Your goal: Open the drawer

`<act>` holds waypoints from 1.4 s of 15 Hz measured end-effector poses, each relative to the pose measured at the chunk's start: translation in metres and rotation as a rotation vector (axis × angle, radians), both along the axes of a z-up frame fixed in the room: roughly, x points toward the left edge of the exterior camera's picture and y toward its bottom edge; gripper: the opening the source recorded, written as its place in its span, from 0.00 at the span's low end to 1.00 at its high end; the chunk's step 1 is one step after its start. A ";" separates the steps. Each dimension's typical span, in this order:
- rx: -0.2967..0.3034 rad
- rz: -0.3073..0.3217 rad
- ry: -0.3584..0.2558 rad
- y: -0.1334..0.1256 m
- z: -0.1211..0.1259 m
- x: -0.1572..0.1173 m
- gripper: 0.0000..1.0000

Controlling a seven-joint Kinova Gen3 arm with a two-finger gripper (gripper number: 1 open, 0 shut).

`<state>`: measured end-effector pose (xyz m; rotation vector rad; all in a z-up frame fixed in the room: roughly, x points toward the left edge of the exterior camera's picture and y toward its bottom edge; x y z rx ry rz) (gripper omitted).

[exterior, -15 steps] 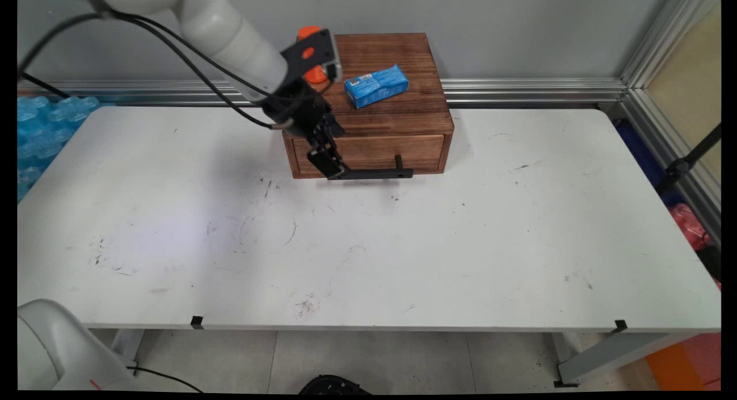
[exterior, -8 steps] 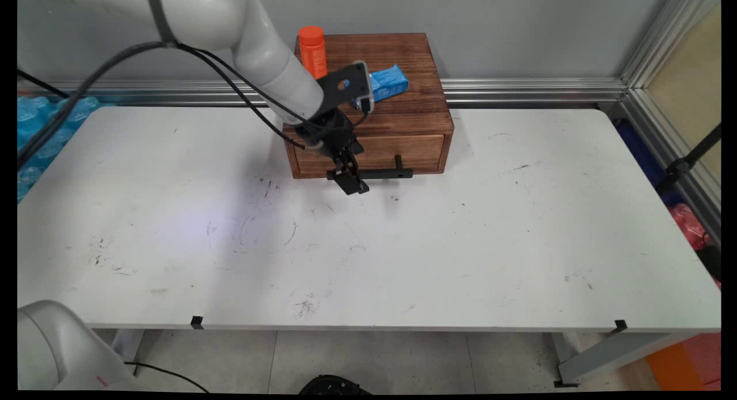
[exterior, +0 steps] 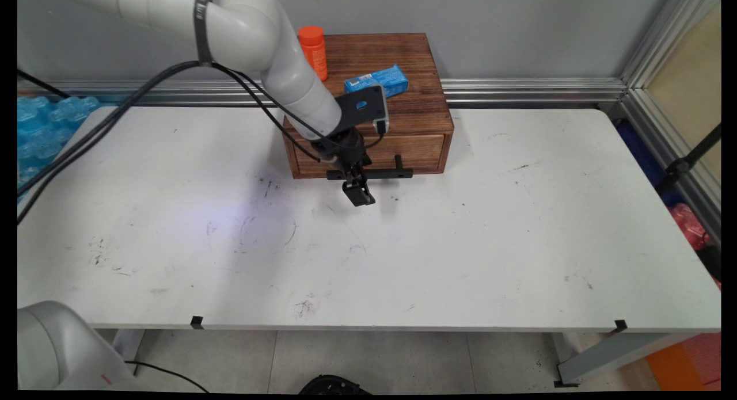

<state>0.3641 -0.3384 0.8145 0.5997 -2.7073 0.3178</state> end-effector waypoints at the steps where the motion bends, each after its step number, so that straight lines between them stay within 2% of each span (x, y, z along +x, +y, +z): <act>1: 0.002 -0.003 -0.006 -0.001 -0.003 -0.002 1.00; 13: 0.035 -0.016 -0.049 -0.012 -0.032 -0.021 1.00; 21: 0.066 -0.005 -0.051 0.000 -0.033 -0.032 1.00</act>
